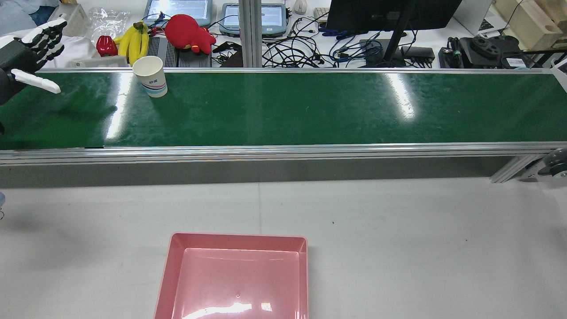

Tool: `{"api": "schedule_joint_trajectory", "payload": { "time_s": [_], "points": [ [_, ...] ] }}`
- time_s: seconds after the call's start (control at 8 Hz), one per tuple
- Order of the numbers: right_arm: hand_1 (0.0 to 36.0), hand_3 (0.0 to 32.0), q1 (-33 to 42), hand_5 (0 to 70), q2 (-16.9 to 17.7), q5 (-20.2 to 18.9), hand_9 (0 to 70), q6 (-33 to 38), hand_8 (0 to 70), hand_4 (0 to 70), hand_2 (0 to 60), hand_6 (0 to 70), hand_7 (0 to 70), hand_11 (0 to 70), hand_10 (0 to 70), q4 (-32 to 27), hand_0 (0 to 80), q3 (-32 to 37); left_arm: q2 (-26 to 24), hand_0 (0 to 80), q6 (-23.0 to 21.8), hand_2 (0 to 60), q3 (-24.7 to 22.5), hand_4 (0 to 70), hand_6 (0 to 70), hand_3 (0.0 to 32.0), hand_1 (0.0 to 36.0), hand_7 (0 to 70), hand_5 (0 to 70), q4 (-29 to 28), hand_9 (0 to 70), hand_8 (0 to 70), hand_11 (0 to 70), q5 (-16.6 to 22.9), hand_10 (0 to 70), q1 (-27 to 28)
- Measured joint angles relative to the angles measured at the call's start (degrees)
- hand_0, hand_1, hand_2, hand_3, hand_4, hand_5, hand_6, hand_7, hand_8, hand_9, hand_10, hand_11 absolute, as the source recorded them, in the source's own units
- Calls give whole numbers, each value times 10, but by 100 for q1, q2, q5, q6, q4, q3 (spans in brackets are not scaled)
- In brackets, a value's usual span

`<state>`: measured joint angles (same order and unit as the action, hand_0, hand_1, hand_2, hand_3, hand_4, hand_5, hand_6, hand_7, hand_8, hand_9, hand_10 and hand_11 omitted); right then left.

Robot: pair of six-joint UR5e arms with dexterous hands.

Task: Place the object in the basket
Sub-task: 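Close the left hand around the white striped paper cup on the belt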

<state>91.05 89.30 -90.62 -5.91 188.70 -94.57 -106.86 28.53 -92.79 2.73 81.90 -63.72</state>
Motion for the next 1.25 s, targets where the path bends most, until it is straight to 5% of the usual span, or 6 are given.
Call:
{"api": "schedule_joint_trajectory", "payload": {
  "time_s": [1.25],
  "points": [
    [0,0,0,0,0,0,0,0,0,0,0,0,0,0,0,0,0,0,-269,565,511,0,526,0,2,42,87,0,122,0,0,0,45,-139,18,106]
  ]
}}
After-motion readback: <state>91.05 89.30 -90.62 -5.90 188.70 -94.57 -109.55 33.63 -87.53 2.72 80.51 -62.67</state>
